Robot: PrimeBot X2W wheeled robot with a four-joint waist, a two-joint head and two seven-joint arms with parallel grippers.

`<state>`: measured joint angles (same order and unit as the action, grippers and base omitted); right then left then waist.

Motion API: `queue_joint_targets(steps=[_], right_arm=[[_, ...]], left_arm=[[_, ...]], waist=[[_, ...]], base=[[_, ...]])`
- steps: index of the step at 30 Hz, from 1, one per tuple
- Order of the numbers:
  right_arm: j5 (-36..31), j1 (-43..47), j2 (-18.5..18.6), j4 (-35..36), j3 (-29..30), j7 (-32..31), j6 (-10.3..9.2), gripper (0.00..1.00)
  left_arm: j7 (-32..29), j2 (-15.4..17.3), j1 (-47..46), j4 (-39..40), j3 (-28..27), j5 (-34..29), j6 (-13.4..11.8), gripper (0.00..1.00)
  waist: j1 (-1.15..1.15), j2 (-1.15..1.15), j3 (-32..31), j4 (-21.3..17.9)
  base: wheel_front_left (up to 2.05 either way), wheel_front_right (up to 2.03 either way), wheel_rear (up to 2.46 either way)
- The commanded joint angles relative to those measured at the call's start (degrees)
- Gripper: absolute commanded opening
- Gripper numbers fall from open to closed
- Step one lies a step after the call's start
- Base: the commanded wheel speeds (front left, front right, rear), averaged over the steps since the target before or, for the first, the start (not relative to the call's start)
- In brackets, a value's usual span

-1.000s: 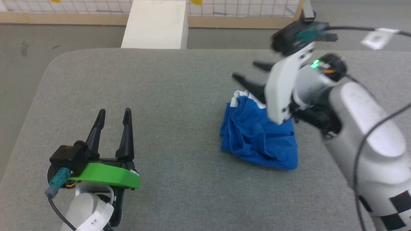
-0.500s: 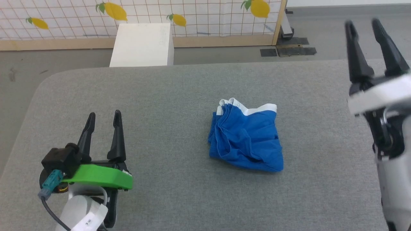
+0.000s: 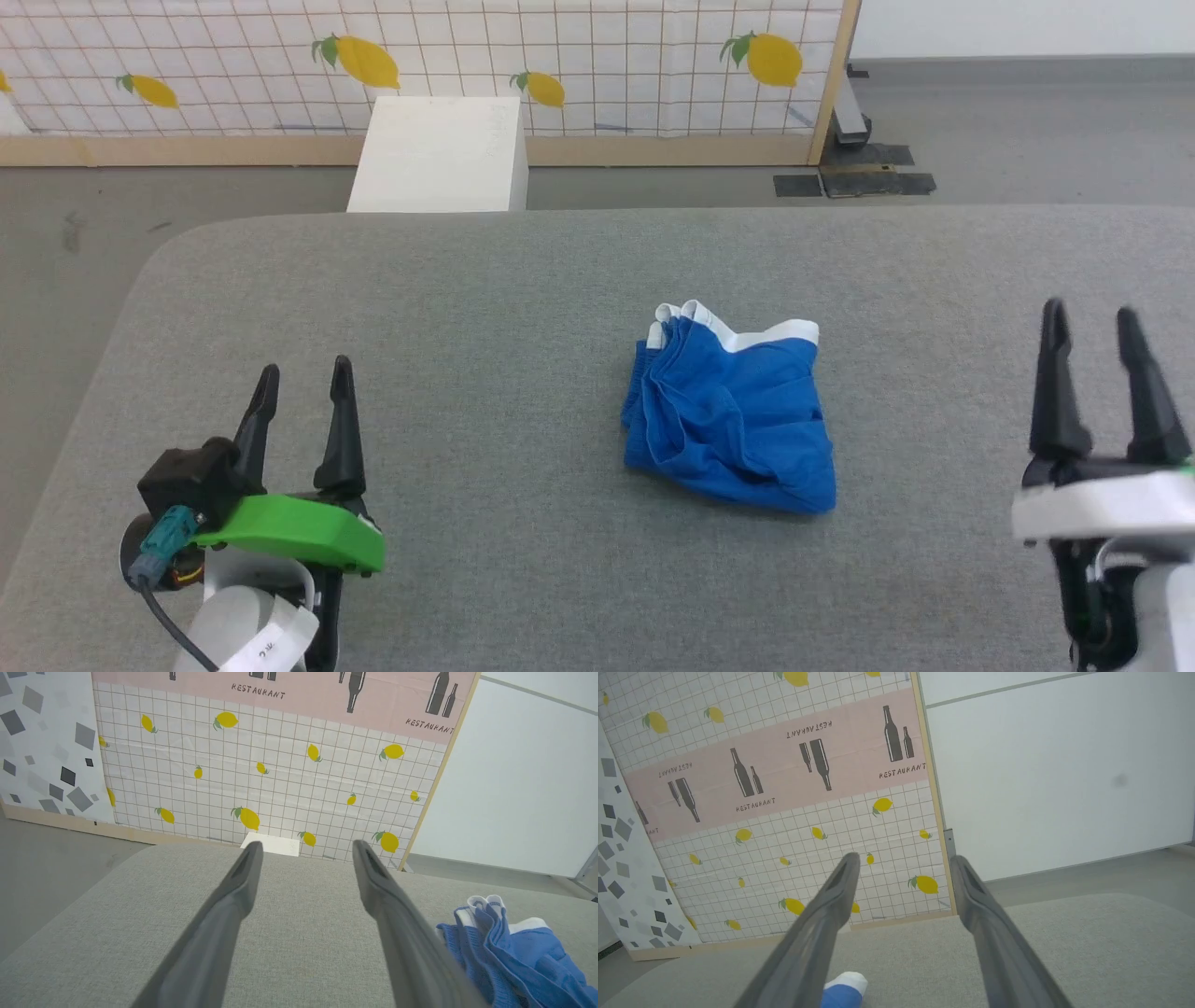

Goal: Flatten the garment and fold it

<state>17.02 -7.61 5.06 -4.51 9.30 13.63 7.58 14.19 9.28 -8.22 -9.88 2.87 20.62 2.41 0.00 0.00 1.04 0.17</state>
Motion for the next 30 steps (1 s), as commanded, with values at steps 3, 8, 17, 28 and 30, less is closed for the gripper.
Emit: queue_joint_targets(steps=[3, 8, 17, 28, 30], right_arm=[[-1.70, 2.99, -0.73, -0.26, -0.93, -0.82, -0.09, 1.00], [-2.97, 5.04, -0.93, -1.51, -2.01, -4.01, -0.09, 1.00], [-4.46, 7.34, -0.72, -2.31, -2.85, -8.60, -0.09, 1.00], [-5.47, 7.36, -1.17, -2.73, -2.29, -10.64, -0.09, 1.00], [-5.52, 7.28, -1.31, -2.92, -2.10, -10.82, -0.09, 1.00]], left_arm=[[-0.54, 0.81, 0.87, -1.52, 0.25, 0.00, -0.35, 1.00], [-0.68, 1.03, 0.85, -3.45, 0.77, -0.28, -0.48, 1.00], [-0.53, 1.74, 0.74, -5.70, 2.14, -1.95, -1.18, 1.00], [-0.04, 2.06, 0.99, -6.02, 3.40, -3.08, -1.63, 1.00], [0.02, 2.05, 0.93, -6.03, 3.47, -2.96, -1.56, 1.00]], waist=[[0.00, 0.00, -0.19, 0.31], [0.00, 0.00, -0.36, 0.59], [0.00, 0.00, -0.31, 0.78], [0.00, 0.00, 0.23, 0.68], [0.00, 0.00, 0.32, 0.74]], base=[[0.00, 0.00, 0.00], [0.00, 0.00, 0.00], [0.00, 0.00, 0.00], [0.00, 0.00, 0.00], [0.00, 0.00, 0.00]])
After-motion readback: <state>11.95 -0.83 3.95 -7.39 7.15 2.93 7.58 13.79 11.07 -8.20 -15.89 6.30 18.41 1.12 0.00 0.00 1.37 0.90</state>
